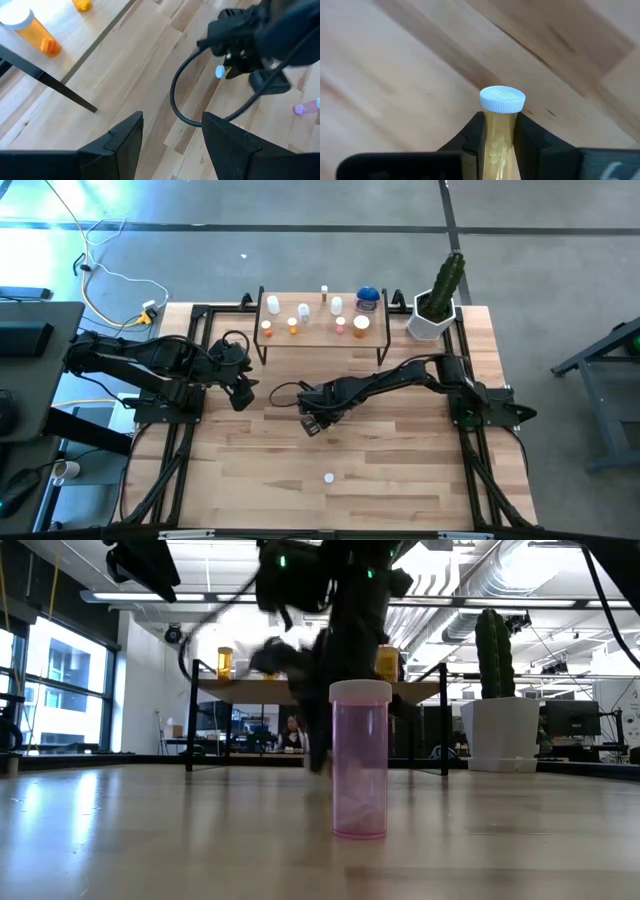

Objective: Pick and place medicine bottles onto shelf by color
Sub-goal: Put the yellow pill bottle on the shelf

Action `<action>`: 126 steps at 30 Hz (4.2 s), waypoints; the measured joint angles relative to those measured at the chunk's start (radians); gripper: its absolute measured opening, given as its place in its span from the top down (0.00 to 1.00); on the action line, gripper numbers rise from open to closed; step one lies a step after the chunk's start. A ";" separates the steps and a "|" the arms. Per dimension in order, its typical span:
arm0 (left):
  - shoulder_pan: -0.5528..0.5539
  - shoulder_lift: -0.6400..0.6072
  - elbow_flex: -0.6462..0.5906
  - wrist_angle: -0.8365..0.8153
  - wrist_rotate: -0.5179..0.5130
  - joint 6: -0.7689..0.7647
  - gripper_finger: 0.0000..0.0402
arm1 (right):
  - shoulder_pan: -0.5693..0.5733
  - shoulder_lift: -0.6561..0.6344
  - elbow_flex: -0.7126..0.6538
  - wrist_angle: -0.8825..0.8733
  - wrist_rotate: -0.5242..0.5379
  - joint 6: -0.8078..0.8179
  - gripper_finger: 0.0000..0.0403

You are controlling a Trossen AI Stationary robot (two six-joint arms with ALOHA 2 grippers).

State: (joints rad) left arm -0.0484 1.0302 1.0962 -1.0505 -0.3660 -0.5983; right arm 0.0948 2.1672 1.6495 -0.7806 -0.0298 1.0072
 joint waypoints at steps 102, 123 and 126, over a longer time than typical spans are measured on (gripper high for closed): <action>0.501 0.083 0.164 0.870 0.433 0.499 0.80 | -0.416 -0.198 0.687 0.291 -0.457 -0.941 0.86; 0.501 0.082 0.164 0.659 0.214 0.637 0.80 | -0.506 -0.204 0.687 0.083 -0.437 -1.069 0.47; 0.501 0.087 0.164 0.649 0.212 0.636 0.80 | -0.515 -0.213 0.687 0.096 -0.438 -1.107 0.45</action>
State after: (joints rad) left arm 0.4522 1.1172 1.2598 -0.4015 -0.1539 0.0380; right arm -0.4197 1.9538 2.3363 -0.6847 -0.4676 -0.0999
